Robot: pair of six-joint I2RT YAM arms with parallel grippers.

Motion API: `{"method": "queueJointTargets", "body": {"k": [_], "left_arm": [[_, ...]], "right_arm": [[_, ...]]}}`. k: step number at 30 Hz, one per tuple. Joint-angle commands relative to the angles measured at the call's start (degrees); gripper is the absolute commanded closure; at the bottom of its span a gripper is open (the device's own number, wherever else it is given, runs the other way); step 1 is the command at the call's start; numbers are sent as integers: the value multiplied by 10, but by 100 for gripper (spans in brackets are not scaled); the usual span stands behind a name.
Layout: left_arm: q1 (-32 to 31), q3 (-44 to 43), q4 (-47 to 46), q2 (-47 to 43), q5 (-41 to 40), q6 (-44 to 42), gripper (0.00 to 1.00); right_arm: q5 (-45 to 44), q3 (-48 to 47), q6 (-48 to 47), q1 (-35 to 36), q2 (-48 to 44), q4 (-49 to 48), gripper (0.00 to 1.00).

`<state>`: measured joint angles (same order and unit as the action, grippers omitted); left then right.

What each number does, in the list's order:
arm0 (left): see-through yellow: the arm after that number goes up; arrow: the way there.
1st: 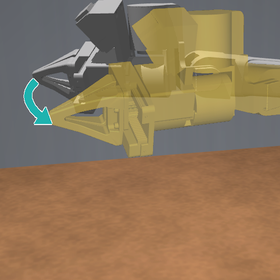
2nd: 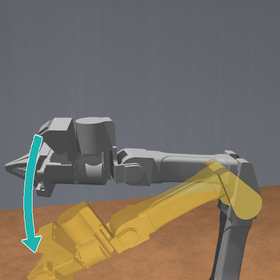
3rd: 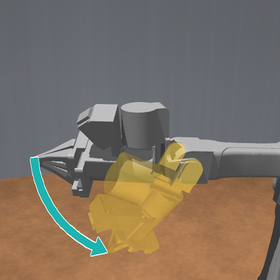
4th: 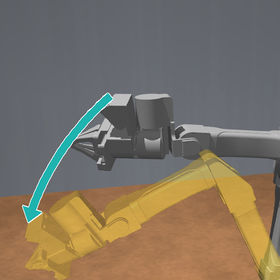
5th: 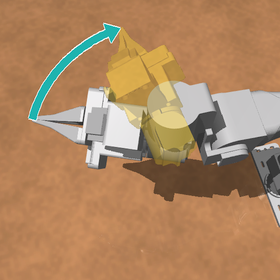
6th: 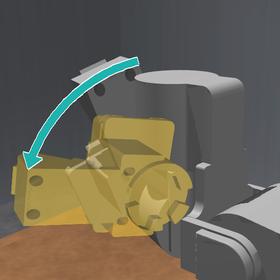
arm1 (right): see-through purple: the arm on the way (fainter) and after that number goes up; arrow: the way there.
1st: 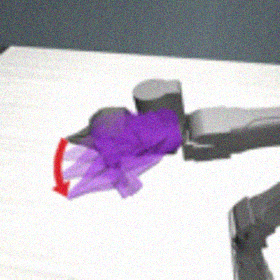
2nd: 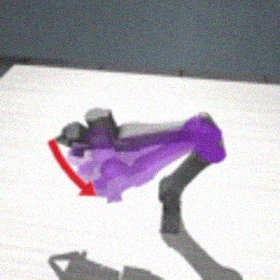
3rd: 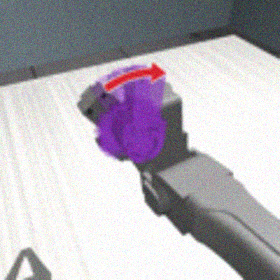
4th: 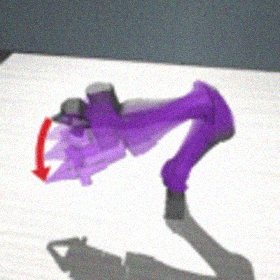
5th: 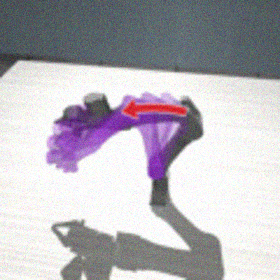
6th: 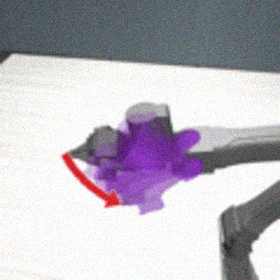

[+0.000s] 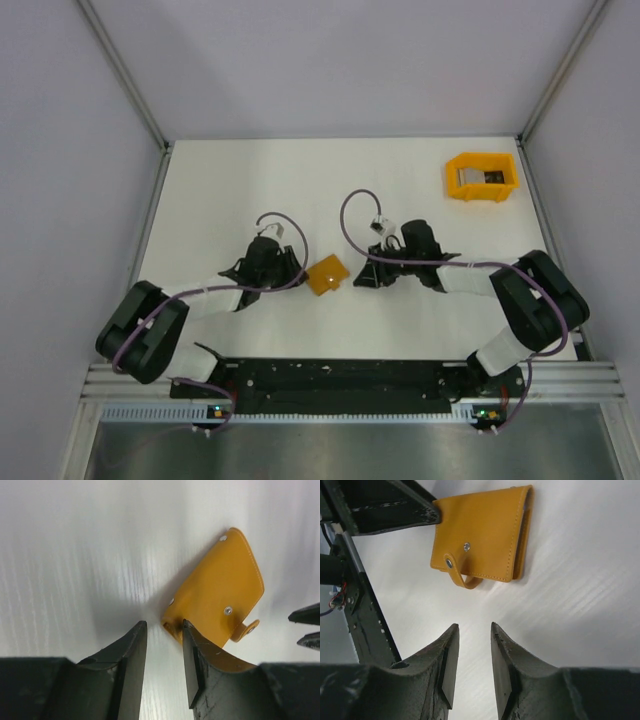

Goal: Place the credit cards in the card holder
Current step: Open the card holder at the center of the board, then move the storage box to the center of the board.

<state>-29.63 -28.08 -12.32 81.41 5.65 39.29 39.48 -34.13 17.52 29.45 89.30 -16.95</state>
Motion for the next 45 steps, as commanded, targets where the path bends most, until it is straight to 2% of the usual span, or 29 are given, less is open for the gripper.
{"method": "queueJointTargets", "body": {"k": [1, 3, 5, 6, 7, 10, 14, 17, 23, 27, 31, 34, 36, 38, 40, 42, 45], "left_arm": [[2, 35, 53, -65, -27, 2, 57], [2, 46, 59, -117, -42, -4, 43], [3, 51, 43, -145, -50, -24, 34], [2, 50, 34, -151, -51, -34, 31], [3, 45, 26, -153, -51, -47, 30], [3, 18, 7, -144, -50, -76, 25], [4, -18, 19, -115, -39, -97, 25], [3, -15, 16, -102, -35, -98, 22], [4, 24, -38, -58, -37, -89, 23], [4, 45, -53, -61, -17, -79, 28], [4, 58, -30, -114, -49, -71, 27], [4, 44, -4, -150, -51, -80, 22], [4, 23, 18, -162, -50, -93, 21], [4, 4, 36, -162, -51, -105, 20], [4, -7, 46, -162, -48, -112, 20], [4, -10, 47, -165, -45, -110, 19], [4, -13, 50, -165, -35, -106, 18]], "right_arm": [[-97, -15, 88, -1, -1, 13, 67], [-121, -35, 130, 2, 10, 31, 65], [-123, -35, 177, 4, 16, 5, 62], [-124, -31, 194, 10, 18, -17, 55], [-138, -38, 210, 21, 24, -14, 49], [-192, -94, 240, 57, 61, 40, 47], [-186, -101, 317, 76, 111, -23, 45], [-197, -131, 320, 76, 134, -34, 44], [-159, -239, 270, 72, 190, 11, 44], [-131, -267, 251, 61, 198, 30, 44], [-176, -247, 207, 9, 123, 54, 41], [-243, -311, 139, -59, 85, 167, 38], [-287, -361, 92, -101, 82, 231, 29], [-323, -433, 61, -140, 106, 303, 26], [-362, -481, 25, -163, 132, 334, 22], [-417, -544, 6, -184, 169, 370, 8], [-441, -645, -12, -208, 240, 414, 6]]}}
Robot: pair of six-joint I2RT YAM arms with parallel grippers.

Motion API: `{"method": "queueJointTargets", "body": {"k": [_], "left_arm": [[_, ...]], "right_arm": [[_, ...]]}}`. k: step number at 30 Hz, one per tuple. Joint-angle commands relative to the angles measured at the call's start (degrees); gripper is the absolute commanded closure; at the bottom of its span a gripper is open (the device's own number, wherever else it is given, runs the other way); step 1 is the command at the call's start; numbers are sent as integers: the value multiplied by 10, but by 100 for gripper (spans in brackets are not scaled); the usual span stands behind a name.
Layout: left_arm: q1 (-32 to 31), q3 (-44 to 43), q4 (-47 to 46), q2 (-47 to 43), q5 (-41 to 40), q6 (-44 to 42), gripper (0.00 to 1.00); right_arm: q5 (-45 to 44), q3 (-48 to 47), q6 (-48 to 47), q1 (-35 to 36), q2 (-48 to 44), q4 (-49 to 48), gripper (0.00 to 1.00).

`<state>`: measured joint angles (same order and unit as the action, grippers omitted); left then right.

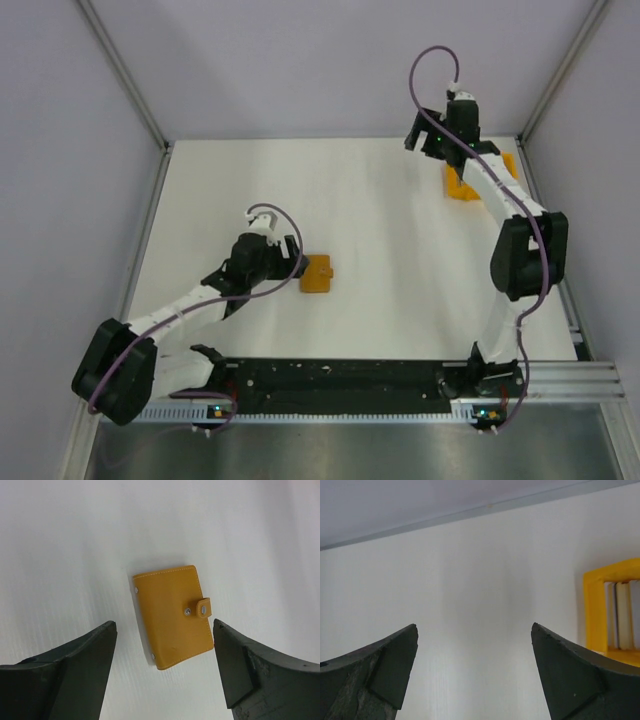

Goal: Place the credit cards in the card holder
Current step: Move the storage box to the center of the board.

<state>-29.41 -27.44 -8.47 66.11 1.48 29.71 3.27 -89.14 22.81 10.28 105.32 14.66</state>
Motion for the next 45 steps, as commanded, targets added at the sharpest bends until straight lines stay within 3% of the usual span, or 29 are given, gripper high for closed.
{"method": "queueJointTargets", "body": {"k": [1, 6, 19, 27, 35, 45], "left_arm": [[1, -20, 15, -14, 11, -9, 18], [1, -5, 28, -47, -1, -4, 18], [1, -3, 31, -63, -3, -4, 17], [1, -4, 37, -65, 2, -7, 18], [2, 1, 33, -64, 2, -8, 18], [1, 2, 28, -60, 3, -17, 18]], "right_arm": [[-84, -123, -68, -24, 102, 107, 6], [-94, -223, -85, -58, 170, 165, 5], [-108, -259, -146, -87, 225, 180, 2], [-43, -261, -160, -94, 258, 177, 7], [44, -221, -180, -94, 244, 172, 20], [113, -30, -181, -77, 155, 121, 25]]}}
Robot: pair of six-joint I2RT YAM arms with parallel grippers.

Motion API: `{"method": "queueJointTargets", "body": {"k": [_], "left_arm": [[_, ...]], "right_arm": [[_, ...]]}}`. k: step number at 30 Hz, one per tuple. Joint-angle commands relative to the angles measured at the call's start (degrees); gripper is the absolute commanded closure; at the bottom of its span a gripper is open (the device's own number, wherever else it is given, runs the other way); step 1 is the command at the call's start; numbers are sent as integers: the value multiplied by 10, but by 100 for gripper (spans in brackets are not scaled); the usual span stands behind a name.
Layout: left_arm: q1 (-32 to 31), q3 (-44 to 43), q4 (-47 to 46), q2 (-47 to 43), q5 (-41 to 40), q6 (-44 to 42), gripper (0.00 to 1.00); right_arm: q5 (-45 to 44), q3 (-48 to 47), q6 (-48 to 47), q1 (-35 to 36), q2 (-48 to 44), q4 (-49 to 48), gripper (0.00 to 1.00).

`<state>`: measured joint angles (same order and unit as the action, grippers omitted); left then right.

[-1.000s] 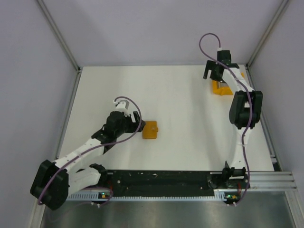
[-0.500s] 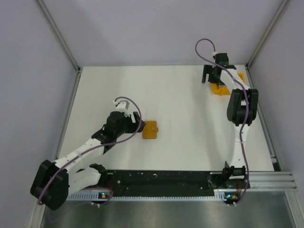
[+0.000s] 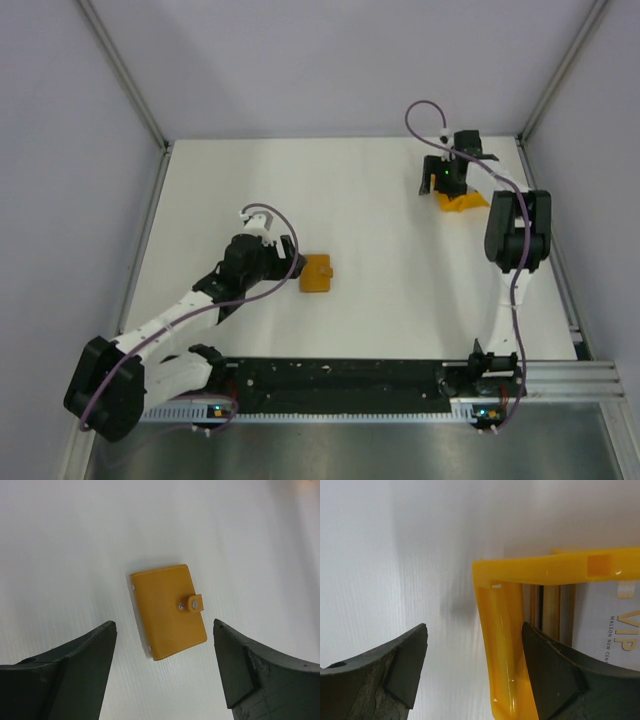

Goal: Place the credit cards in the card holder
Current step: Move the storage box to the center of the board.

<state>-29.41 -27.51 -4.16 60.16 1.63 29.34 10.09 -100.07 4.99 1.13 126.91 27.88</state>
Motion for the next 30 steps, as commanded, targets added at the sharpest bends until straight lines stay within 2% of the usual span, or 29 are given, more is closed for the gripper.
{"method": "queueJointTargets", "body": {"k": [1, 6, 8, 13, 18, 22, 25, 29, 30], "left_arm": [[1, 3, -16, 0, 1, -13, 18], [1, 4, -23, 3, 6, -13, 18], [1, 3, -23, 2, 6, -12, 18], [1, 3, -23, -1, 12, -12, 18], [2, -4, -23, 1, 14, -11, 18], [1, -9, -27, 6, 29, -15, 18], [1, -13, -30, 7, 49, -8, 18], [-1, -11, -48, 7, 70, 9, 21], [-3, -11, -58, 10, 75, 13, 23]], "right_arm": [[43, 102, -7, 21, -79, -22, 25], [38, 217, 17, 62, -155, -51, 28], [41, 267, 39, 82, -188, -66, 32], [48, 398, 91, 155, -285, -116, 32], [27, 477, 172, 229, -349, -153, 29], [47, 488, 201, 257, -385, -186, 27], [58, 456, 182, 259, -417, -159, 27], [22, 429, 140, 259, -469, -106, 24], [-18, 427, 129, 259, -475, -88, 24]]}}
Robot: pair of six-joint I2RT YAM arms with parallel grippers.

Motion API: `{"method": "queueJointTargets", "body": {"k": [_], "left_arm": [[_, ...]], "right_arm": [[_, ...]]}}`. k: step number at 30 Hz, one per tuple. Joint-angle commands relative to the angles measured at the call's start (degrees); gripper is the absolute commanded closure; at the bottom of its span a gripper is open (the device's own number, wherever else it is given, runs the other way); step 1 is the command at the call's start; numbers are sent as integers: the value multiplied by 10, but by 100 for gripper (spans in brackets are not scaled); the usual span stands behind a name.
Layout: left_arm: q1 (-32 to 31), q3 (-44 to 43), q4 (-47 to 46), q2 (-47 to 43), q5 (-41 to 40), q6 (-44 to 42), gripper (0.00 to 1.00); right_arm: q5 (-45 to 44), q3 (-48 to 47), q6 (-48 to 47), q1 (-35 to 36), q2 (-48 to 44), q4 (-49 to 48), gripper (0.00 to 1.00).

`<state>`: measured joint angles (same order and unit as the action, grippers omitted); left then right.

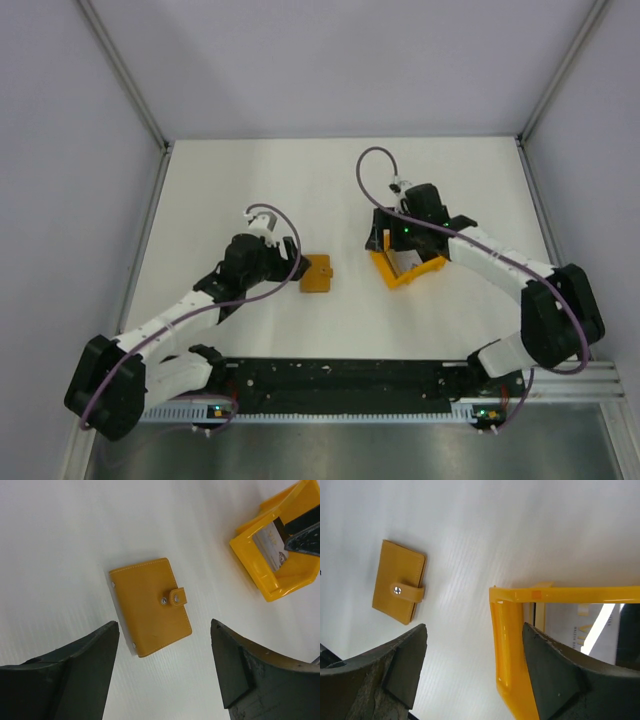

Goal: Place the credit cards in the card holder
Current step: Move the storage box to the center of the board.

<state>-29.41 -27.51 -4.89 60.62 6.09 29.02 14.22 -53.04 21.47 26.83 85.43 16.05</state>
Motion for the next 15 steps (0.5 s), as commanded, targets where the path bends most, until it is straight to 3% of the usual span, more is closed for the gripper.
{"method": "queueJointTargets", "body": {"k": [1, 4, 10, 15], "left_arm": [[-7, -12, -57, 10, 36, 19, 25], [-31, -26, -71, 29, 37, 28, 26], [-89, -70, -107, 106, 41, 43, 25], [-122, -114, -131, 186, 49, 59, 26]], "right_arm": [[-85, -42, -40, 2, -64, 43, 23], [-128, -30, -50, -19, -57, 70, 23], [-111, -17, -57, -89, -30, 71, 23], [-97, -35, -69, -97, 15, 73, 23]]}}
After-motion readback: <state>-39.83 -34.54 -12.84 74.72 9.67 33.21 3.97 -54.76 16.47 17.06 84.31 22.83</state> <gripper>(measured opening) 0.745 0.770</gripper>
